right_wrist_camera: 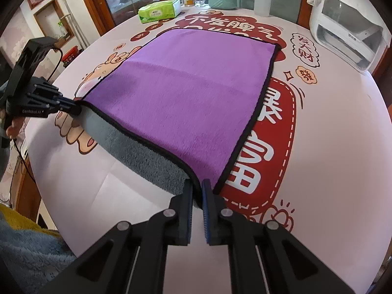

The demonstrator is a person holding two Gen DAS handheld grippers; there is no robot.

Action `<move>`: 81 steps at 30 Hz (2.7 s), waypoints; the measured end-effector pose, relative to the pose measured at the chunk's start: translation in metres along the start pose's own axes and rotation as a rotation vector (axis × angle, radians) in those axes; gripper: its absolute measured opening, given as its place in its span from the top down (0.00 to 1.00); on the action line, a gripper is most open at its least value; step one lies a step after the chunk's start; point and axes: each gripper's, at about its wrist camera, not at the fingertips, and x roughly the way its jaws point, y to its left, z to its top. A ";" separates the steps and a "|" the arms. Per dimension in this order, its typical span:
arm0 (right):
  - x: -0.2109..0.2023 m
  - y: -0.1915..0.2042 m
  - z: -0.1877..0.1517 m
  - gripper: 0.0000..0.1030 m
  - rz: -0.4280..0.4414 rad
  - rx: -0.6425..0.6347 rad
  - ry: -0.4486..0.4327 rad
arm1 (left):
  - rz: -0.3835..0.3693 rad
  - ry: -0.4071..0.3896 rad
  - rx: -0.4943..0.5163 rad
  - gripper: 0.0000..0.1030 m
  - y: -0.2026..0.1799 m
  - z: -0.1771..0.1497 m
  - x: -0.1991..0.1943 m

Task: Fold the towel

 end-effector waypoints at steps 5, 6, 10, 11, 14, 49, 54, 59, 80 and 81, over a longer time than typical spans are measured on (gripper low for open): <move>-0.004 -0.002 0.006 0.95 -0.012 0.013 -0.014 | 0.031 -0.029 -0.020 0.96 -0.002 0.009 -0.013; -0.006 -0.003 0.008 0.95 -0.012 0.020 -0.019 | 0.035 -0.038 -0.028 0.97 0.000 0.011 -0.017; -0.017 -0.008 0.021 0.95 -0.016 0.044 -0.055 | 0.059 -0.068 -0.043 0.97 0.001 0.023 -0.029; -0.021 -0.010 0.026 0.95 -0.019 0.051 -0.065 | 0.065 -0.073 -0.047 0.97 0.002 0.026 -0.031; -0.030 -0.014 0.043 0.95 -0.028 0.073 -0.099 | 0.090 -0.090 -0.061 0.97 0.007 0.036 -0.040; 0.049 -0.098 0.233 0.95 -0.285 0.313 -0.149 | 0.243 -0.173 -0.200 0.97 0.091 0.229 0.005; 0.067 -0.107 0.239 0.95 -0.291 0.344 -0.123 | 0.241 -0.167 -0.218 0.97 0.098 0.240 0.018; 0.085 -0.113 0.241 0.95 -0.299 0.361 -0.087 | 0.254 -0.146 -0.225 0.97 0.100 0.246 0.032; 0.116 -0.115 0.244 0.90 -0.336 0.357 -0.017 | 0.279 -0.118 -0.253 0.95 0.102 0.253 0.056; 0.115 -0.115 0.244 0.90 -0.333 0.356 -0.019 | 0.281 -0.118 -0.254 0.95 0.102 0.253 0.056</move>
